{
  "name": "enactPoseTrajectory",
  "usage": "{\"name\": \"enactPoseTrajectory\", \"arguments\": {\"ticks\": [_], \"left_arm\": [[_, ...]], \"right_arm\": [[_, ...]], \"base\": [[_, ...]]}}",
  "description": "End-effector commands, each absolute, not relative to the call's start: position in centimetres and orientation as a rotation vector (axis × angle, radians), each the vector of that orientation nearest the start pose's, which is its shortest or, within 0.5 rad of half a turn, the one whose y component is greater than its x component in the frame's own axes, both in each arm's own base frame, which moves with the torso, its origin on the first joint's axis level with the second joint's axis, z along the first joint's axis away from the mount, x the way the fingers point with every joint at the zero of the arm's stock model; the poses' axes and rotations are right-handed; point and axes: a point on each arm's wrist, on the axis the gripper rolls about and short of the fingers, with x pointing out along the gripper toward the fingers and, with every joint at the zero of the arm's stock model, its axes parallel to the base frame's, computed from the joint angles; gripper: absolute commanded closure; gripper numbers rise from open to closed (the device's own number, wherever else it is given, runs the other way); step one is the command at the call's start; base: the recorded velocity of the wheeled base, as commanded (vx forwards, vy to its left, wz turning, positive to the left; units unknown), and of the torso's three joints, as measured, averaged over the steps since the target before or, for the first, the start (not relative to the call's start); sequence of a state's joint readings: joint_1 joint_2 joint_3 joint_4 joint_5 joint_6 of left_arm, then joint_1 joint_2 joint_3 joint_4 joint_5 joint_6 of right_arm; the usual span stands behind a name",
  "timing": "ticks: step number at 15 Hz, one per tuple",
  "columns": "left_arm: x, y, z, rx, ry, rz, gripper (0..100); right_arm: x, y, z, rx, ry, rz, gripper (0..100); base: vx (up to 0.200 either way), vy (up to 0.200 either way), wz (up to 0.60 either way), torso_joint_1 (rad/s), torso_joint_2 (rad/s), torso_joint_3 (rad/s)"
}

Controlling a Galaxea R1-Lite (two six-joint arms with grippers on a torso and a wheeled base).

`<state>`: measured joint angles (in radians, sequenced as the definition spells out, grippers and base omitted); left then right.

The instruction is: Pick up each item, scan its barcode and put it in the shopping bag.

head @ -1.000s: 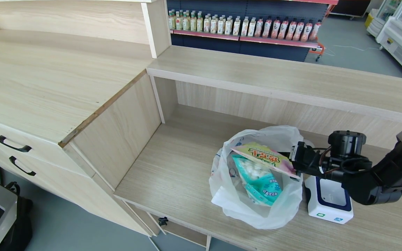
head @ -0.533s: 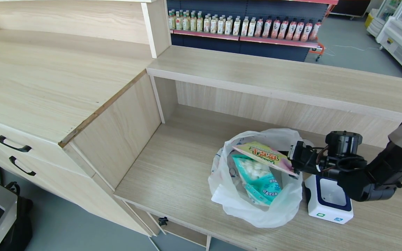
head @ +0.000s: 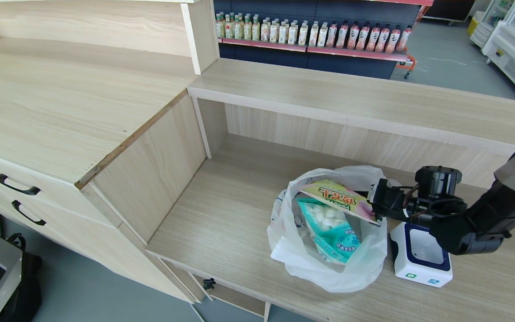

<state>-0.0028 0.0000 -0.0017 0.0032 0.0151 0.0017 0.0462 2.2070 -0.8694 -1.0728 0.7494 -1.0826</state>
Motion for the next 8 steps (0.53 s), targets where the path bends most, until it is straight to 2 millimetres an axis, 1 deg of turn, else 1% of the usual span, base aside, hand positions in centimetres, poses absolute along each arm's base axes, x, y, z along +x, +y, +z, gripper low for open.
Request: {"name": "enactPoseTrajectory", "arguments": {"ticks": [1, 3, 4, 8], "left_arm": [[-2.29, 0.04, 7.56, 0.002, 0.002, 0.012, 0], [-2.28, 0.04, 7.52, 0.002, 0.003, 0.012, 0], [-2.29, 0.04, 7.56, 0.002, 0.002, 0.012, 0], [-2.29, 0.04, 7.56, 0.002, 0.002, 0.012, 0]], "right_arm": [[38.35, 3.24, 6.56, -0.927, -0.201, 0.837, 100], [38.19, 3.06, 6.64, -0.928, -0.198, 0.834, 100], [38.15, 3.06, 6.66, -0.929, -0.199, 0.834, 0], [37.84, 3.05, 7.47, -0.931, -0.205, 0.83, 0]], "base": [[0.0, 0.0, 0.0, 0.0, 0.0, 0.0], [0.0, 0.0, 0.0, 0.0, 0.0, 0.0], [0.0, 0.0, 0.0, 0.0, 0.0, 0.0], [0.0, 0.0, 0.0, 0.0, 0.0, 0.0]]}}
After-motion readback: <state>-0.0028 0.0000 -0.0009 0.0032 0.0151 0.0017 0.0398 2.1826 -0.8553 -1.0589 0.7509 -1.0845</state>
